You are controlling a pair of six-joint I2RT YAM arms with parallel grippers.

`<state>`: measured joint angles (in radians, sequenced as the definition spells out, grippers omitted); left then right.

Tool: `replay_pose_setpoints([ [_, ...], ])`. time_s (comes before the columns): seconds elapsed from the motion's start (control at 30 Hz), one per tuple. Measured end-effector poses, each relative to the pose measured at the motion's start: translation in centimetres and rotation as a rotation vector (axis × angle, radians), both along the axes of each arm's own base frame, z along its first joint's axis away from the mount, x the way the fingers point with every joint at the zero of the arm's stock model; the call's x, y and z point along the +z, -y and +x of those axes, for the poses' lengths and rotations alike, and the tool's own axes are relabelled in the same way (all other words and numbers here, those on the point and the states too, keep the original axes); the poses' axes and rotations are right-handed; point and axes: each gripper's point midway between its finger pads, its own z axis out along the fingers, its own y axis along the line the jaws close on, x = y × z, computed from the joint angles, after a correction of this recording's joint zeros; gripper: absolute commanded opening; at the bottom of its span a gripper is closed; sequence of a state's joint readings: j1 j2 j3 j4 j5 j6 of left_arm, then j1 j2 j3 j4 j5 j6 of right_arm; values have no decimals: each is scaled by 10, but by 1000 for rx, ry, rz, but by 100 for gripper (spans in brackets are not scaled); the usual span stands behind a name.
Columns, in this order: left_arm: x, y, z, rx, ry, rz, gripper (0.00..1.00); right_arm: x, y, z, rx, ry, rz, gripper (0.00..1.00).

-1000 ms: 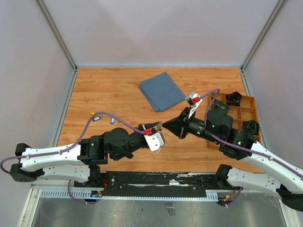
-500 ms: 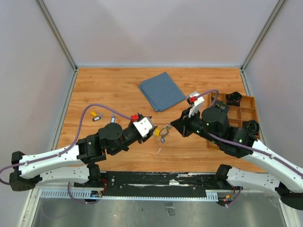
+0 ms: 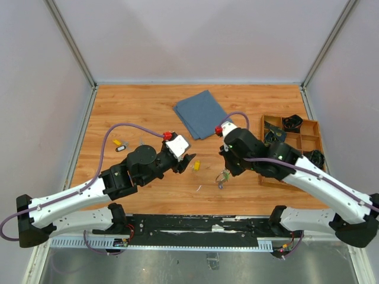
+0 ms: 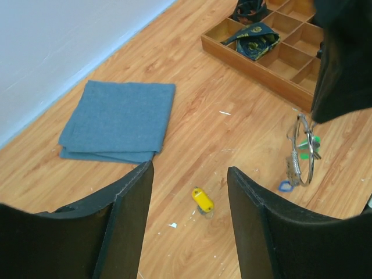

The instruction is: Put the keys on the keyring

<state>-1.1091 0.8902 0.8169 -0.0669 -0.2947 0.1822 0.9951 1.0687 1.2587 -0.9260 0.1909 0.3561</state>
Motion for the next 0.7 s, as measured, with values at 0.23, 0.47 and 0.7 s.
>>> replay_pose_setpoints([
  [0.23, 1, -3, 1, 15, -3, -7, 60, -69, 3, 6, 39, -191, -284, 2],
  [0.47, 9, -18, -1, 44, 1, -23, 60, -123, -7, 37, 62, -289, -385, 20],
  [0.7, 10, -26, -2, 67, -10, -33, 60, -135, -22, 79, 33, -222, -272, 47],
])
